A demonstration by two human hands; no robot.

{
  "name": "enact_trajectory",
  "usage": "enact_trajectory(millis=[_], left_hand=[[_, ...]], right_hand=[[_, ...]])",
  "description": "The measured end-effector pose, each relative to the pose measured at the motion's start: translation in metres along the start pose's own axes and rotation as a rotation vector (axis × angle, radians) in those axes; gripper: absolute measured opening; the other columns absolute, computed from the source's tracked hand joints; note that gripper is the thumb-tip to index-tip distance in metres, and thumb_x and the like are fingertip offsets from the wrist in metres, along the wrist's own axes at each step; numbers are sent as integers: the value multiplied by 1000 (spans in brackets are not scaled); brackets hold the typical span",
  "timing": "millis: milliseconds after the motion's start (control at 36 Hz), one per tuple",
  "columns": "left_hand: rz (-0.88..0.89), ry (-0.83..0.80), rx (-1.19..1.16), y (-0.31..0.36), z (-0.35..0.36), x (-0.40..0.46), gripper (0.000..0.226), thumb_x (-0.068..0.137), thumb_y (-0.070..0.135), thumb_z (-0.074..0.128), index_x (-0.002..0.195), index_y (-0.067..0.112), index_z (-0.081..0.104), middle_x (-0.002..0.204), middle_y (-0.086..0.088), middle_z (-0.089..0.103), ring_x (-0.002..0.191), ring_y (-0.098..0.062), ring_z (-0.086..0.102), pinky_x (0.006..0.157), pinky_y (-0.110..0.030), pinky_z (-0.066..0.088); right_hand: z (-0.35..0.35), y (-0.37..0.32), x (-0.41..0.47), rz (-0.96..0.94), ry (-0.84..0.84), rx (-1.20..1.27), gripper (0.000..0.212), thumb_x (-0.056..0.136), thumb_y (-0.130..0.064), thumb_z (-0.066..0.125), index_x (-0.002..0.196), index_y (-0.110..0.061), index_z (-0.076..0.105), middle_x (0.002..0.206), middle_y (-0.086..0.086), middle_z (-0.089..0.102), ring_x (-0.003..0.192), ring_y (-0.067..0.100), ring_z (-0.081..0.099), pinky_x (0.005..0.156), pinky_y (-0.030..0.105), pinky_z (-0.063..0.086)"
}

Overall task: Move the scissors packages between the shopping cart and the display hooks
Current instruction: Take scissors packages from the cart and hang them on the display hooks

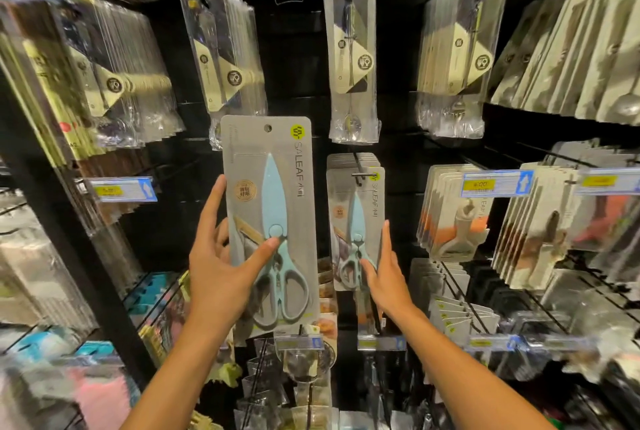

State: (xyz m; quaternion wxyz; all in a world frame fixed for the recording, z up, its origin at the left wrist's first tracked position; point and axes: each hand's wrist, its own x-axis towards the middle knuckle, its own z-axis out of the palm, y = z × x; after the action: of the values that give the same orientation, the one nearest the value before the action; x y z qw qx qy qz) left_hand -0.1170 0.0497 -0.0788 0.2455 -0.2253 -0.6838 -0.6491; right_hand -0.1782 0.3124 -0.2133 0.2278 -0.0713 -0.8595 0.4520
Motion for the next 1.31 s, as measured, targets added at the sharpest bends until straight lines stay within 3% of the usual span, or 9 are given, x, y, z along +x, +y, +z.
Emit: enact_trajectory(millis=[139, 222, 417, 583, 667, 806, 944, 1167, 1306], left_hand=[[13, 3, 0, -4, -1, 3, 101, 77, 7, 83, 154, 46, 31, 148, 14, 54, 125, -4, 61, 92, -33, 60], [8, -2, -2, -7, -2, 4, 101, 78, 7, 83, 154, 46, 30, 147, 14, 55, 126, -5, 61, 93, -36, 59], [-4, -19, -13, -13, 2, 3, 100, 79, 3, 82, 157, 36, 28, 139, 37, 52, 128, -2, 58, 97, -34, 57], [-12, -54, -31, -20, 12, -6, 100, 79, 4, 82, 158, 31, 26, 141, 37, 50, 131, -5, 57, 100, -38, 56], [-44, -93, -45, -26, 16, -10, 103, 79, 4, 83, 158, 36, 25, 139, 27, 57, 130, -7, 58, 100, -38, 56], [-68, -166, -33, -32, 18, -8, 109, 77, 8, 85, 158, 44, 21, 145, 7, 57, 129, -11, 60, 96, -38, 58], [-97, -217, 18, -41, 21, -10, 113, 77, 13, 86, 158, 48, 15, 139, 8, 61, 125, -9, 62, 97, -36, 58], [-138, -378, 95, -58, 46, -17, 117, 82, 19, 84, 158, 50, 1, 148, 8, 50, 129, -5, 57, 100, -43, 56], [-155, -438, 113, -63, 67, -17, 119, 83, 20, 83, 157, 51, -5, 141, 19, 52, 126, 4, 57, 101, -38, 55]], right_hand=[[5, 5, -7, -46, 55, -31, 105, 97, -23, 64, 151, -52, -21, 165, 3, 12, 150, 28, 20, 119, 52, 27], [10, 3, -28, -84, 82, 51, 100, 97, -23, 65, 156, -46, -13, 167, -9, 5, 154, 16, 8, 124, 47, 16], [16, -46, -78, -145, -23, 512, 77, 99, -35, 59, 155, -51, 8, 145, -30, 44, 135, 4, 49, 114, 41, 43], [2, -86, -93, -231, -194, 587, 100, 91, -30, 74, 153, -56, 0, 146, -11, 49, 123, 15, 63, 100, 33, 53], [-1, -87, -95, -243, -224, 527, 105, 91, -11, 74, 152, -59, 3, 143, -20, 52, 122, 8, 63, 96, 27, 56], [-4, -77, -97, -201, -217, 467, 98, 92, -11, 73, 153, -57, 12, 139, -38, 49, 126, -4, 57, 93, 21, 55], [-5, -65, -103, -145, -227, 462, 93, 93, -13, 72, 150, -62, 17, 144, -33, 48, 130, 0, 55, 99, 31, 55], [-13, -40, -117, -35, -181, 454, 91, 94, -11, 71, 153, -53, 16, 145, -22, 51, 124, 2, 60, 96, 28, 56], [-26, -27, -119, -26, -138, 413, 92, 93, -11, 71, 153, -51, 14, 132, -33, 57, 117, -4, 63, 88, 23, 58]])
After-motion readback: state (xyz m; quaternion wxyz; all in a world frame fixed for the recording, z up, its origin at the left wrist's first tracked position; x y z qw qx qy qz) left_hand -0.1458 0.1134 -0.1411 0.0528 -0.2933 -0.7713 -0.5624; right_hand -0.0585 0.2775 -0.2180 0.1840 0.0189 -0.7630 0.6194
